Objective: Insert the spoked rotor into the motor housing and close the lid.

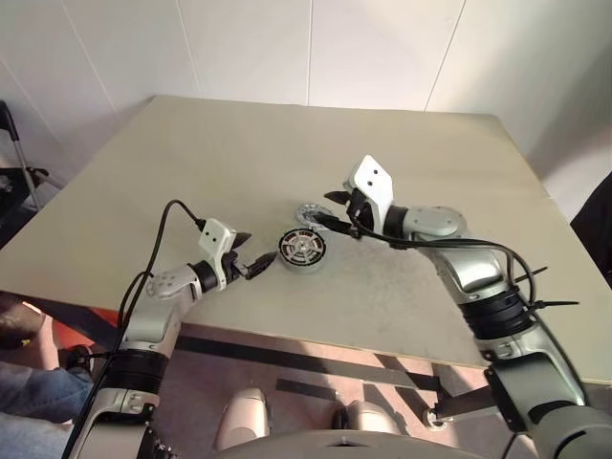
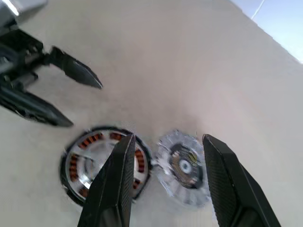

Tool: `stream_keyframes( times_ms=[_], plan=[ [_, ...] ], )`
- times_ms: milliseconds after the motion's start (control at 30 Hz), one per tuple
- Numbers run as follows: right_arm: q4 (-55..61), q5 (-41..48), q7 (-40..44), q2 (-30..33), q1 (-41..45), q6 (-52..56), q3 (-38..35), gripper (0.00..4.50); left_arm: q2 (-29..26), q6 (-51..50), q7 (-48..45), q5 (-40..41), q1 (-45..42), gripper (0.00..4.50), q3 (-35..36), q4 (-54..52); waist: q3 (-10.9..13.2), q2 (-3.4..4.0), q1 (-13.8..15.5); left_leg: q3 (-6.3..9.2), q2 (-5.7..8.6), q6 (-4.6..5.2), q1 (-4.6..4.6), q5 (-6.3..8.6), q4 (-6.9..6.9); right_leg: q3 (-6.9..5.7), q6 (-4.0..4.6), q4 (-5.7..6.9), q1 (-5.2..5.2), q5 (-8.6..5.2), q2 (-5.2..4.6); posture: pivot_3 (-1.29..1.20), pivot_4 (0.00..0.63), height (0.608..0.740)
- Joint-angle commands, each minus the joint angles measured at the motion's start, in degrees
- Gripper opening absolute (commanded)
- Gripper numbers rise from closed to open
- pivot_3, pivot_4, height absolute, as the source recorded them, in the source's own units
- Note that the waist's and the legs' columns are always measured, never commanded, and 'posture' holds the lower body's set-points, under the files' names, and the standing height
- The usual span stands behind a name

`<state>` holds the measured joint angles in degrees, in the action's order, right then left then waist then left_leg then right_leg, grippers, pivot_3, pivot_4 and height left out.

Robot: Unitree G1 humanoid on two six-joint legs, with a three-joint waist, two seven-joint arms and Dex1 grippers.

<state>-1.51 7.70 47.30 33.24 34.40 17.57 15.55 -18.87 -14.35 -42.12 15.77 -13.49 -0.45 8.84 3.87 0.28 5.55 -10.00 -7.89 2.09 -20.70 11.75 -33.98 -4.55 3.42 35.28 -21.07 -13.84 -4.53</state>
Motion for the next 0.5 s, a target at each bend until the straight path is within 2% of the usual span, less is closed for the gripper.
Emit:
stream_keyframes(
  times_ms=[33, 100, 200, 333, 500],
  plan=[
    [-4.8, -6.7, 5.4, 5.8, 4.7, -12.5, 1.1, 2.51, 0.0, 0.7, 0.2, 0.5, -0.8, 4.5, 0.3, -1.6, 0.0, 0.0, 0.0, 0.0, -0.02, 0.04, -0.07, 0.03, -0.12, -0.01, 0.0, 0.03, -0.02, 0.0, 0.0, 0.0, 0.0, 0.74],
    [-9.3, -10.0, 8.5, 8.6, 7.2, -19.0, 2.4, 2.51, 0.3, 1.0, 0.4, 0.4, -1.4, 4.5, 0.5, -0.9, 0.0, 0.0, -0.1, 0.01, -0.03, 0.13, -0.13, 0.08, -0.21, -0.01, 0.0, 0.06, -0.03, 0.0, 0.0, 0.0, 0.0, 0.74],
    [-14.5, -12.9, 11.8, 9.6, 10.5, -26.4, 4.0, 3.07, 1.0, 1.3, 0.7, 0.3, -1.5, 4.5, 0.3, -0.7, 0.0, -0.01, -0.2, 0.0, -0.05, 0.33, -0.14, 0.19, -0.3, -0.01, 0.02, 0.14, -0.05, 0.01, 0.0, 0.0, 0.0, 0.74],
    [-16.1, -17.1, 13.5, 9.1, 11.7, -33.6, 6.2, 4.42, 1.6, 1.3, 0.3, 0.1, -0.9, 4.5, -0.4, -0.8, 0.0, -0.01, -0.1, 0.01, -0.07, 0.35, -0.2, 0.19, -0.3, -0.03, 0.04, 0.18, -0.12, 0.02, 0.0, 0.0, 0.0, 0.74],
    [-14.5, -18.5, 16.6, 7.8, 10.6, -37.6, 8.2, 4.42, 1.8, 1.3, 0.1, -0.1, -1.6, 4.5, -0.7, -0.2, 0.0, -0.01, -0.1, 0.01, -0.07, 0.59, -0.35, 0.16, -0.39, -0.04, 0.05, 0.2, -0.2, 0.02, 0.0, 0.0, 0.0, 0.74]
  ],
)
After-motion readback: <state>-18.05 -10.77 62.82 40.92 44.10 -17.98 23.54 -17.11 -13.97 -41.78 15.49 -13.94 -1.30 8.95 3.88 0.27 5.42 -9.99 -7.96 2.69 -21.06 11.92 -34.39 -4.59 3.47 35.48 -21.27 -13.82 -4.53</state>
